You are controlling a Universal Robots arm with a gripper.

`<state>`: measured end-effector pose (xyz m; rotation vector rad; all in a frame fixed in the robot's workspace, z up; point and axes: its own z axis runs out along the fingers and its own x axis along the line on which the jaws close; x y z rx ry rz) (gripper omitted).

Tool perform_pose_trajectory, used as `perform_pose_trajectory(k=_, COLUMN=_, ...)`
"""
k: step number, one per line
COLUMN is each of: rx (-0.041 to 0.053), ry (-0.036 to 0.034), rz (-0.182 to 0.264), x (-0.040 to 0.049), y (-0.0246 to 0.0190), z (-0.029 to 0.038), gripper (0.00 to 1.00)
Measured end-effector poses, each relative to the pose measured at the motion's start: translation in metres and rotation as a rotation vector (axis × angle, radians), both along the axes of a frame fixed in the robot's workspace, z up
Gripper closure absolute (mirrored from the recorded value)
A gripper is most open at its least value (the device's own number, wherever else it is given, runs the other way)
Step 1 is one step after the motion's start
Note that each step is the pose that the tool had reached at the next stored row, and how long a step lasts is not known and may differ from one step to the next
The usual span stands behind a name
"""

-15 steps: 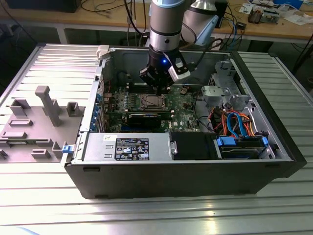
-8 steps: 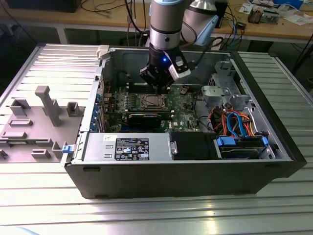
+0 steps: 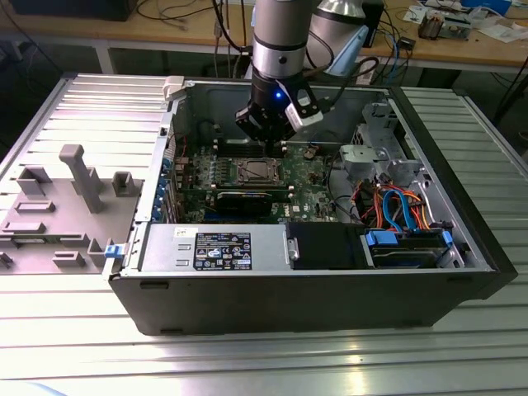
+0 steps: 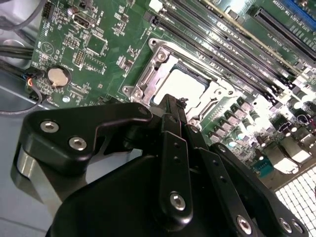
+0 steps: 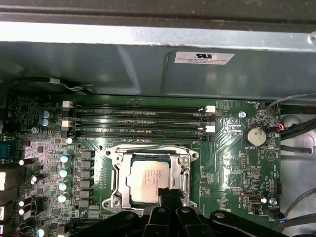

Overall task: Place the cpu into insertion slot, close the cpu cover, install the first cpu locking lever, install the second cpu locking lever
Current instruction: 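Install the second cpu locking lever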

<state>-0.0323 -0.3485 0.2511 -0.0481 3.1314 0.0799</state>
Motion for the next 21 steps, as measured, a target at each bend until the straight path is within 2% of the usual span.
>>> perform_pose_trajectory(k=2, rx=0.0261, ry=0.0000, rz=0.000, x=-0.0001, y=-0.0058, z=-0.0001, gripper=0.89)
perform_pose_trajectory(k=3, rx=0.0331, ry=0.0000, rz=0.000, x=0.0000, y=-0.0074, z=-0.0001, gripper=0.89)
perform_pose_trajectory(k=5, rx=0.0387, ry=0.0000, rz=0.000, x=0.0000, y=-0.0112, z=-0.0001, gripper=0.89)
perform_pose_trajectory(k=14, rx=0.0413, ry=0.0000, rz=0.000, x=-0.0001, y=-0.0278, z=-0.0013, gripper=0.89)
perform_pose_trajectory(k=21, rx=0.0412, ry=0.0000, rz=0.000, x=-0.0003, y=-0.0363, z=-0.0030, gripper=0.89)
